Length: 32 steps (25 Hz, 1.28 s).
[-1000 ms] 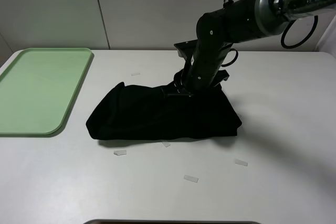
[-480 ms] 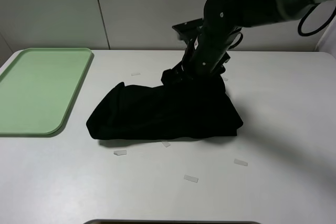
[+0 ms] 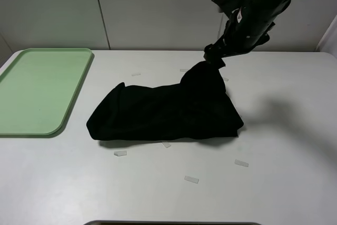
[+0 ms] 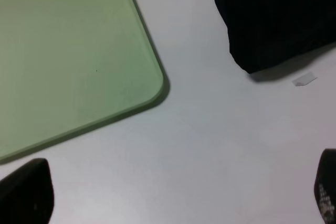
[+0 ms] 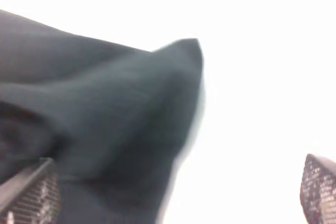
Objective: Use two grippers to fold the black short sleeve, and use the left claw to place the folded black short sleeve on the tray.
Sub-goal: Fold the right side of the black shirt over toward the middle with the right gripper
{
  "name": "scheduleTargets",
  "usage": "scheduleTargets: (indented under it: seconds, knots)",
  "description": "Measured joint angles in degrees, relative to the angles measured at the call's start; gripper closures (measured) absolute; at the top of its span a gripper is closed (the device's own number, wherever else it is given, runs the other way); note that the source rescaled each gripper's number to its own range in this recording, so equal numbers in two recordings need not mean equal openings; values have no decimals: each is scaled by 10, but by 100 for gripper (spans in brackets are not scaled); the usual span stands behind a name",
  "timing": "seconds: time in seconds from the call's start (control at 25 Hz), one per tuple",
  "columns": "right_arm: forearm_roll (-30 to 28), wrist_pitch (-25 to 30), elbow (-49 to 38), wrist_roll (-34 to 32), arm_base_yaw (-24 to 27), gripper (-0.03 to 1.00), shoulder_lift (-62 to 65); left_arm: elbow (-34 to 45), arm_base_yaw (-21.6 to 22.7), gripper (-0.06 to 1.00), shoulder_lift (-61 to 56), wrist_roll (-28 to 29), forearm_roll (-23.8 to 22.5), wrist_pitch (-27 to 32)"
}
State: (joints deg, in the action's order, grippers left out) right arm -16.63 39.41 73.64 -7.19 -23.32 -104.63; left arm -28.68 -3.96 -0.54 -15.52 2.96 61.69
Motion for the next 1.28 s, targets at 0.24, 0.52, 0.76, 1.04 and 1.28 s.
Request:
scheduleTargets:
  seconds: [0.24, 0.52, 0.76, 1.04, 1.28]
  knots:
    - [-19, -41, -23, -2, 54, -3, -41, 0, 0, -6, 0, 0, 0, 0]
    - [-5, -104, -33, -15, 22, -3, -60, 0, 0, -6, 0, 0, 0, 0]
    - [20, -176, -33, -25, -36, -3, -83, 0, 0, -6, 0, 0, 0, 0]
    - [29, -211, -33, -30, -71, -3, -141, 0, 0, -6, 0, 0, -1, 0]
    - [28, -222, -33, -30, -75, -3, -151, 0, 0, -6, 0, 0, -1, 0]
